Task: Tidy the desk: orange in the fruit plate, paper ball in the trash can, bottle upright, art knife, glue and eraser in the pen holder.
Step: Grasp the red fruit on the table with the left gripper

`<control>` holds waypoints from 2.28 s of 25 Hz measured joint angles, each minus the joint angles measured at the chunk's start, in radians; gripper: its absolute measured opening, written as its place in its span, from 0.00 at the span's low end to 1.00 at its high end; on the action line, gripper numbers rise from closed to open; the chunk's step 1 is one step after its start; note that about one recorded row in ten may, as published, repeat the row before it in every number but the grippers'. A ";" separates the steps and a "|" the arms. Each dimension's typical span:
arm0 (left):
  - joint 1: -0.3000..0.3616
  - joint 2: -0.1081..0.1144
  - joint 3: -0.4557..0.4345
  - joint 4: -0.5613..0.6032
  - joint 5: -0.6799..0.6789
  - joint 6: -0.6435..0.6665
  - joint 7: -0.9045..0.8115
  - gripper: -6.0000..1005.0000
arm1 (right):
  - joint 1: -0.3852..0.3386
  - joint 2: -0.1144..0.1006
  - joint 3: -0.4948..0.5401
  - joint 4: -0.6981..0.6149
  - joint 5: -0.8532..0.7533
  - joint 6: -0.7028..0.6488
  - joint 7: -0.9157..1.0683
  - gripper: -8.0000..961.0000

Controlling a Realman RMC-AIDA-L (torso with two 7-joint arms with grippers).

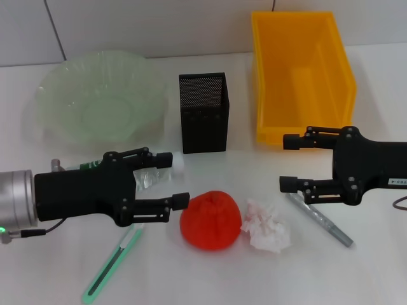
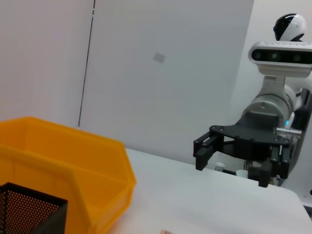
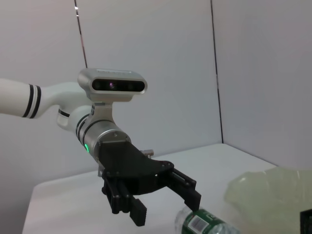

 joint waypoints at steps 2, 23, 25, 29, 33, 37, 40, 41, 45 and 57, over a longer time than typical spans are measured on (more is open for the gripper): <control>-0.006 -0.001 0.011 -0.012 -0.007 -0.017 0.020 0.79 | -0.005 -0.001 0.004 -0.011 -0.006 -0.002 0.008 0.79; -0.037 -0.002 0.333 -0.062 -0.135 -0.309 0.090 0.78 | -0.018 0.001 0.034 -0.042 -0.034 -0.013 0.044 0.79; -0.041 -0.002 0.341 -0.066 -0.137 -0.323 0.086 0.78 | -0.019 0.002 0.034 -0.043 -0.034 -0.014 0.044 0.79; -0.054 -0.003 0.370 -0.080 -0.140 -0.368 0.082 0.78 | -0.019 0.003 0.036 -0.043 -0.034 -0.020 0.044 0.79; -0.059 -0.004 0.388 -0.084 -0.140 -0.403 0.065 0.78 | -0.020 0.005 0.037 -0.043 -0.035 -0.024 0.044 0.79; -0.061 -0.004 0.398 -0.094 -0.140 -0.410 0.064 0.77 | -0.020 0.005 0.037 -0.043 -0.035 -0.024 0.044 0.79; -0.061 -0.004 0.407 -0.104 -0.140 -0.416 0.061 0.77 | -0.020 0.005 0.037 -0.043 -0.035 -0.024 0.044 0.79; -0.061 -0.004 0.408 -0.106 -0.140 -0.417 0.059 0.77 | -0.019 0.005 0.037 -0.043 -0.035 -0.024 0.044 0.79; -0.061 -0.004 0.421 -0.108 -0.140 -0.418 0.056 0.77 | -0.017 0.004 0.037 -0.043 -0.035 -0.022 0.044 0.79; -0.062 -0.004 0.461 -0.102 -0.166 -0.465 0.056 0.76 | -0.019 0.007 0.037 -0.044 -0.035 -0.017 0.046 0.79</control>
